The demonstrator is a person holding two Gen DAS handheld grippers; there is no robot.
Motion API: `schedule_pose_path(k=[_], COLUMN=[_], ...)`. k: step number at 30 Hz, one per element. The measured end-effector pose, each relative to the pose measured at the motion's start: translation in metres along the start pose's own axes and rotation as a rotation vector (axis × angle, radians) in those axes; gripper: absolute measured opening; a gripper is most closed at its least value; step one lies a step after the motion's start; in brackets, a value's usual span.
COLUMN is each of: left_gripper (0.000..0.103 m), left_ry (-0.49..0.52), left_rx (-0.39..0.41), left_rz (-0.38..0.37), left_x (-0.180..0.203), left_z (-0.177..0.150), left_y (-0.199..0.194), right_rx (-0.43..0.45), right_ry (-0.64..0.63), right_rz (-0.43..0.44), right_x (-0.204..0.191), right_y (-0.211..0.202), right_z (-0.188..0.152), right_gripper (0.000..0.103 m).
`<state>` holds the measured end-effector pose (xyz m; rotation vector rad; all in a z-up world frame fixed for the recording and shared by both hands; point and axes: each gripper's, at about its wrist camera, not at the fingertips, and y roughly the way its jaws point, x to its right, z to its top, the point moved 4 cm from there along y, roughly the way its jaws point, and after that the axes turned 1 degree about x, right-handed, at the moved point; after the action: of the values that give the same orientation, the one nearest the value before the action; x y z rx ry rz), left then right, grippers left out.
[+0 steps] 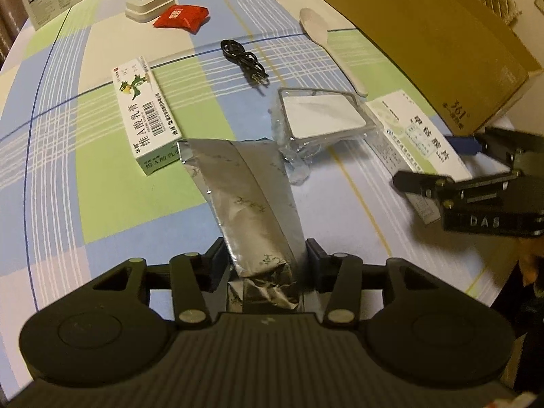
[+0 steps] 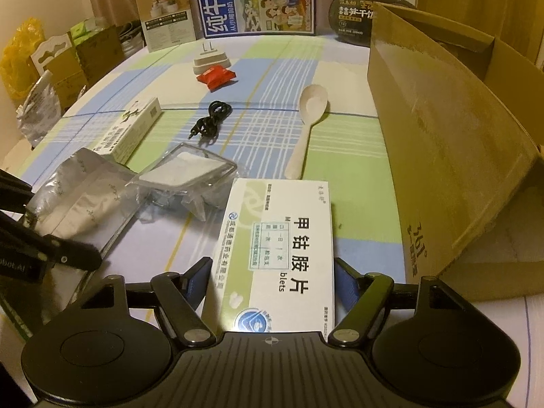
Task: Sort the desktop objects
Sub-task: 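Carry white box to cardboard box with right tool while left tool holds foil bag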
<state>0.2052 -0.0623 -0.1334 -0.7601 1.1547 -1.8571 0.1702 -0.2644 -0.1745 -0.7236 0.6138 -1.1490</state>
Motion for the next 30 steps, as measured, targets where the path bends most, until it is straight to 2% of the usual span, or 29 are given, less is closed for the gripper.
schedule_pose_path(k=[5, 20, 24, 30], left_gripper=[0.039, 0.034, 0.034, 0.034], left_ry=[0.047, -0.02, -0.061, -0.067], left_rx=[0.007, 0.063, 0.084, 0.114], left_rz=[0.029, 0.023, 0.025, 0.025], left_x=[0.006, -0.004, -0.009, 0.001], left_z=[-0.002, -0.008, -0.01, -0.006], left_y=[0.0, -0.018, -0.027, -0.04], right_rx=[0.002, 0.085, 0.084, 0.088], right_ry=[-0.022, -0.008, -0.016, -0.002], right_rz=[-0.018, -0.033, -0.021, -0.009], right_x=[-0.002, -0.002, -0.008, -0.01], right_y=[0.001, -0.025, -0.028, -0.041], right_z=[0.0, -0.003, -0.006, -0.009], right_gripper=[0.07, 0.068, 0.068, 0.068])
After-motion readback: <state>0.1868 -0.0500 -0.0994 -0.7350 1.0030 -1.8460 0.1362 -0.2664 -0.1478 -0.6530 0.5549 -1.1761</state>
